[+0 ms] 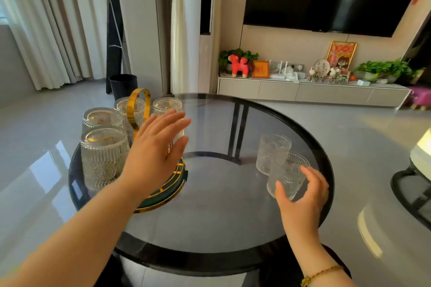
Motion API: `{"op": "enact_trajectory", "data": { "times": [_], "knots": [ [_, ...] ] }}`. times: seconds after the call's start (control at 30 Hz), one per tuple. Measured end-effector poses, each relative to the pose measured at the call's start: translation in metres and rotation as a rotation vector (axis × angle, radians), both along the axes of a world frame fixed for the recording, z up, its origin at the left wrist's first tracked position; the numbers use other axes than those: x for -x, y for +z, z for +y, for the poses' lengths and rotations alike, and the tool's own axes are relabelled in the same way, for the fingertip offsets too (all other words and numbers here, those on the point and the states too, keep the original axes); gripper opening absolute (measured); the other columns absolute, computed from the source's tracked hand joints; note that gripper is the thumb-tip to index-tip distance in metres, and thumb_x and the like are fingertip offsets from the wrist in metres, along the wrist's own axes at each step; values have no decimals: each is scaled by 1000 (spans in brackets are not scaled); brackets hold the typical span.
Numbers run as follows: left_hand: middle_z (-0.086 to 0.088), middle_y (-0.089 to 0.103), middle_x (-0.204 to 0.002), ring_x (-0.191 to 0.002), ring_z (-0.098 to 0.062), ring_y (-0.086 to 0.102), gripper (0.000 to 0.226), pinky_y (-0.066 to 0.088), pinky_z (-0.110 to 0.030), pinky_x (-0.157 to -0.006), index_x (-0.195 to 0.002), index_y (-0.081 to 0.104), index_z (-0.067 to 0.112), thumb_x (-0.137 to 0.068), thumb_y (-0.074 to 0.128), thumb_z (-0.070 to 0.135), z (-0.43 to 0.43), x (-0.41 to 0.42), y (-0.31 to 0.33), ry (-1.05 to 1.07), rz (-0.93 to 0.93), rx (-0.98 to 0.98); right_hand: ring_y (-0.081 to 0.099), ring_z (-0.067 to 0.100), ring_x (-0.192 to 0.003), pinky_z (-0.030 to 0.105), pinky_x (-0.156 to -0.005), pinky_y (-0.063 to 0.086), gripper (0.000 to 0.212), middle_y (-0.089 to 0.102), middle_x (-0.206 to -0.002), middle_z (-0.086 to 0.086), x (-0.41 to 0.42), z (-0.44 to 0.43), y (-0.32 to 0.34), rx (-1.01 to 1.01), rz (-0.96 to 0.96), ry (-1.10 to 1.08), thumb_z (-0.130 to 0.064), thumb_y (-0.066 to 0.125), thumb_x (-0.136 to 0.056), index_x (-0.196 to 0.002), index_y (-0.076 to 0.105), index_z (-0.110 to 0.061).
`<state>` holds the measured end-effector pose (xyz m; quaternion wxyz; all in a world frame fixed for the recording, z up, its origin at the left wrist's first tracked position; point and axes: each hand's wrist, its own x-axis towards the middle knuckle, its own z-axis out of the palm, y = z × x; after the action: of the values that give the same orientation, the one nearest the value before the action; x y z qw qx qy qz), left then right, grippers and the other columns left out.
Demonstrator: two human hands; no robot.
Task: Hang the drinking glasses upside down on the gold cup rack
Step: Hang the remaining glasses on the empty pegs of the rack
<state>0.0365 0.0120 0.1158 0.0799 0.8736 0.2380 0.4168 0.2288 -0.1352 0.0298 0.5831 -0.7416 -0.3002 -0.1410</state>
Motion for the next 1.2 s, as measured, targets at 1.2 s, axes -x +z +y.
{"op": "enact_trajectory", "data": {
  "times": [1.2],
  "knots": [
    [-10,71,-103,-101,-31,63,15,49,-53,-81,-93,68,14,-83,57,18,-26,3,-121,115,328,72,48,14,-100,22,-73,45,66,47,-112,-4,-32,3,-5,258,317,382,-19,76,-60,-114,39,-28]
  ]
}}
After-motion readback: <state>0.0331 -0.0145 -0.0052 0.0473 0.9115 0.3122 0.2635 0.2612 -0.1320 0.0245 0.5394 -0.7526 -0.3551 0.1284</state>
